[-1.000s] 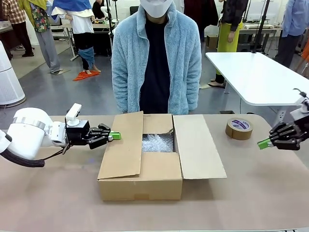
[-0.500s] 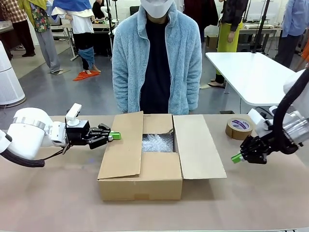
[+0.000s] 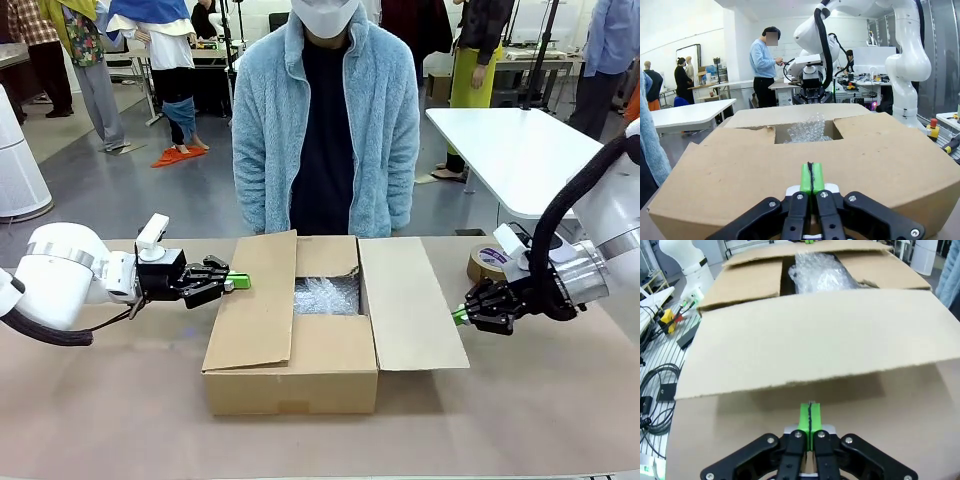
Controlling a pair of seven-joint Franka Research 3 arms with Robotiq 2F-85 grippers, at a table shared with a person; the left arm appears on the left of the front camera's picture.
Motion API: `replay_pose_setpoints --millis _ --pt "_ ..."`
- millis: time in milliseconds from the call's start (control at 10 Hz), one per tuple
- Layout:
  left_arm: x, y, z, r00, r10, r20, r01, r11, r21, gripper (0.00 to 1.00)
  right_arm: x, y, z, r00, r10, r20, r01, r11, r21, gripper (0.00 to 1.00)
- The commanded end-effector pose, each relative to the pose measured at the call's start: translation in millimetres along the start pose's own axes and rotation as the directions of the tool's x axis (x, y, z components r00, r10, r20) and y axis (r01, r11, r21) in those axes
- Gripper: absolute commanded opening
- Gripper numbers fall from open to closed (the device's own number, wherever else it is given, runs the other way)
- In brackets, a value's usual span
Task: Wrap the clocks to prevent damage.
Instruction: Push the left (or right) flap of the Package Box to close it.
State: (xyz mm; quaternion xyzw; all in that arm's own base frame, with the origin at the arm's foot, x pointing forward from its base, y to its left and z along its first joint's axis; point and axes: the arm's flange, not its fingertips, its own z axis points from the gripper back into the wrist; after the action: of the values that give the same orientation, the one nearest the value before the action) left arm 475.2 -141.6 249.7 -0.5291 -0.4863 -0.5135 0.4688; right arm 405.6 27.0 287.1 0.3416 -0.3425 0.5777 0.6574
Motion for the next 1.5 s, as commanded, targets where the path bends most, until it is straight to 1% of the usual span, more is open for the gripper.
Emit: replay_pose_setpoints --millis 0,200,300,400,600,700,800,900,1000,1400 --pt "-1 -1 -1 1.000 -0.003 -0.004 0.003 1.000 0.002 0.00 -10 -3 -14 0.997 0.037 0.064 -0.039 0.999 0.019 0.01" --pt "-1 -1 -1 1.000 -0.003 -0.004 0.003 1.000 0.002 0.00 -10 -4 -22 0.991 0.058 0.123 -0.065 0.997 0.049 0.01" --pt "-1 -1 -1 1.000 -0.003 -0.004 0.003 1.000 0.002 0.00 -8 -3 -24 0.983 0.071 0.170 -0.082 0.995 0.054 0.01" --pt "-1 -1 -1 1.000 -0.003 -0.004 0.003 1.000 0.002 0.00 -5 -3 -22 0.975 0.085 0.206 -0.096 0.995 0.041 0.01" --pt "-1 -1 -1 1.000 -0.003 -0.004 0.003 1.000 0.002 0.00 0 -1 -15 0.958 0.103 0.268 -0.098 0.995 -0.035 0.01" --pt "-1 -1 -1 1.000 -0.003 -0.004 0.003 1.000 0.002 0.00 4 0 -12 0.941 0.102 0.323 -0.091 0.995 -0.051 0.01" --pt "-1 -1 -1 1.000 -0.003 -0.004 0.003 1.000 0.002 0.00 7 2 -11 0.911 0.079 0.404 -0.070 0.997 -0.037 0.01" --pt "-1 -1 -1 1.000 -0.003 -0.004 0.003 1.000 0.002 0.00 9 1 -14 0.888 0.052 0.456 -0.053 0.999 -0.011 0.01" --pt "-1 -1 -1 1.000 -0.003 -0.004 0.003 1.000 0.002 0.00 11 0 -19 0.874 0.036 0.485 -0.046 0.999 0.008 0.01" --pt "-1 -1 -1 1.000 -0.003 -0.004 0.003 1.000 0.002 0.00 20 -8 -50 0.874 -0.007 0.486 -0.024 0.998 0.059 0.01"
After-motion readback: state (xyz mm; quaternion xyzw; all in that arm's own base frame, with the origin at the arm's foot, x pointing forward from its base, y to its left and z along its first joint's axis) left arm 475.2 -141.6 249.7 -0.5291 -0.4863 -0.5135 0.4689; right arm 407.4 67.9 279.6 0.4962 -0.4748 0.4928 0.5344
